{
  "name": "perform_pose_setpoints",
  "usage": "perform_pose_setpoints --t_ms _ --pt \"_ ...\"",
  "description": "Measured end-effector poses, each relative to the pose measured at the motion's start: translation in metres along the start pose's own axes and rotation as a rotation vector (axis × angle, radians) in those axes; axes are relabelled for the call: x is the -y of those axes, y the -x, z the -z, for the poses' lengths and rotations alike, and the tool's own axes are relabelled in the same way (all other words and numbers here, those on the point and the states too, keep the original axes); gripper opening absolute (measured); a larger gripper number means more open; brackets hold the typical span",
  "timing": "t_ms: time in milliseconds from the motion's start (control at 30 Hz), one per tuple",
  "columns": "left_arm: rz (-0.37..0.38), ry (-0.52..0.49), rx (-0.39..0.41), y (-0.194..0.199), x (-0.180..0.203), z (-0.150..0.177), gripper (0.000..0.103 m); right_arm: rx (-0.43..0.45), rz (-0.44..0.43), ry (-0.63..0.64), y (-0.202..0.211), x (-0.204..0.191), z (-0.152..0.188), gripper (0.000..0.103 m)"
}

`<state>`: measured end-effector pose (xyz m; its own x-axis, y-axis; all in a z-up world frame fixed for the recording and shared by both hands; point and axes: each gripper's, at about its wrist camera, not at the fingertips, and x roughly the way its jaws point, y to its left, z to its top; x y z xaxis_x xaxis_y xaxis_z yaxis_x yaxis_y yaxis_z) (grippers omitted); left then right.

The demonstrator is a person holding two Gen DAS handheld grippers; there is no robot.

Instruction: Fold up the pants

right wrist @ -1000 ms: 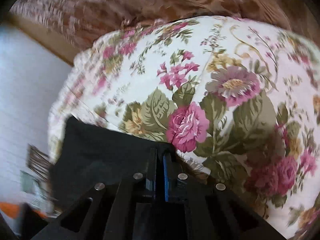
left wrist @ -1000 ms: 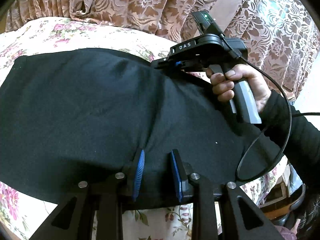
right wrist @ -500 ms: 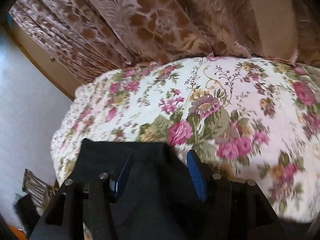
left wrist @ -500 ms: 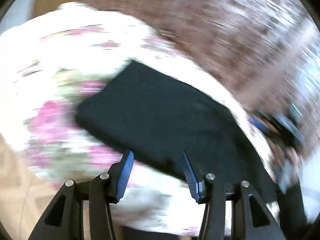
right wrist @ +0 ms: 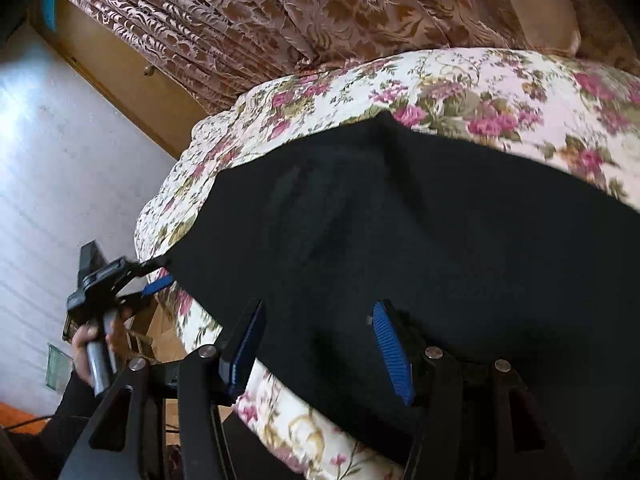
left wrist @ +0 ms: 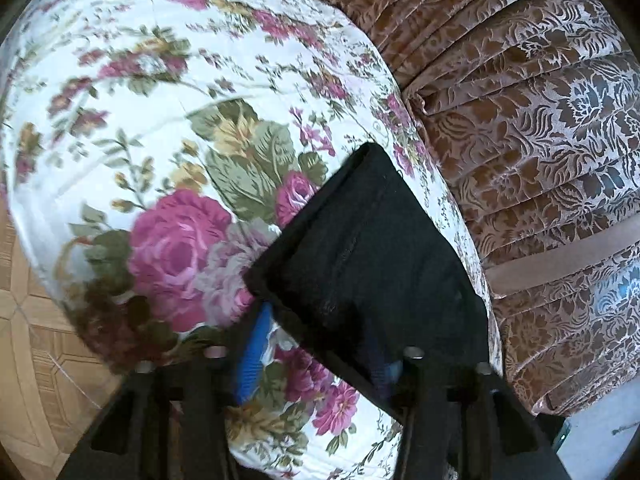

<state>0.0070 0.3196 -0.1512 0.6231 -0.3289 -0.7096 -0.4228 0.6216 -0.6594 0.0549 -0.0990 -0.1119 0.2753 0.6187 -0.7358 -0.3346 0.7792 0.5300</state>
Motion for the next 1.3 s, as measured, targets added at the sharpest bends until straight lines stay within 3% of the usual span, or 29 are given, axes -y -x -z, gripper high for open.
perform_pose_setpoints --t_ms 133,333,500,567,667,767,933,1000,1167,1300 --pt "-0.054 -0.062 0.019 -0.002 0.004 0.003 0.019 -0.015 -0.001 -0.018 -0.001 0.001 0.014 0.056" --pt "-0.140 -0.151 0.050 -0.008 0.004 0.006 0.017 -0.034 0.040 -0.048 -0.012 0.011 0.028 0.047" --pt "-0.199 -0.192 0.081 0.002 0.013 0.006 0.031 -0.010 0.055 -0.020 -0.014 0.011 0.034 0.047" --pt "-0.280 -0.244 0.137 0.013 0.025 0.007 0.035 -0.002 0.054 -0.016 -0.013 0.011 0.035 0.047" --pt "-0.339 -0.295 0.233 0.035 0.042 0.011 0.036 0.006 0.030 -0.050 -0.009 0.015 0.032 0.047" --pt "-0.305 -0.384 0.290 0.046 0.068 0.022 0.036 0.043 0.007 -0.094 0.003 0.018 0.030 0.047" --pt "-0.176 -0.538 0.273 0.035 0.121 0.055 0.038 0.171 0.024 -0.198 0.051 0.039 0.035 0.047" --pt "-0.105 -0.591 0.214 0.019 0.143 0.071 0.039 0.227 0.040 -0.270 0.077 0.059 0.043 0.047" --pt "-0.021 -0.653 0.049 -0.030 0.186 0.103 0.039 0.409 0.126 -0.529 0.160 0.131 0.082 0.048" --pt "0.032 -0.684 -0.041 -0.059 0.206 0.122 0.039 0.576 0.206 -0.761 0.239 0.191 0.136 0.049"
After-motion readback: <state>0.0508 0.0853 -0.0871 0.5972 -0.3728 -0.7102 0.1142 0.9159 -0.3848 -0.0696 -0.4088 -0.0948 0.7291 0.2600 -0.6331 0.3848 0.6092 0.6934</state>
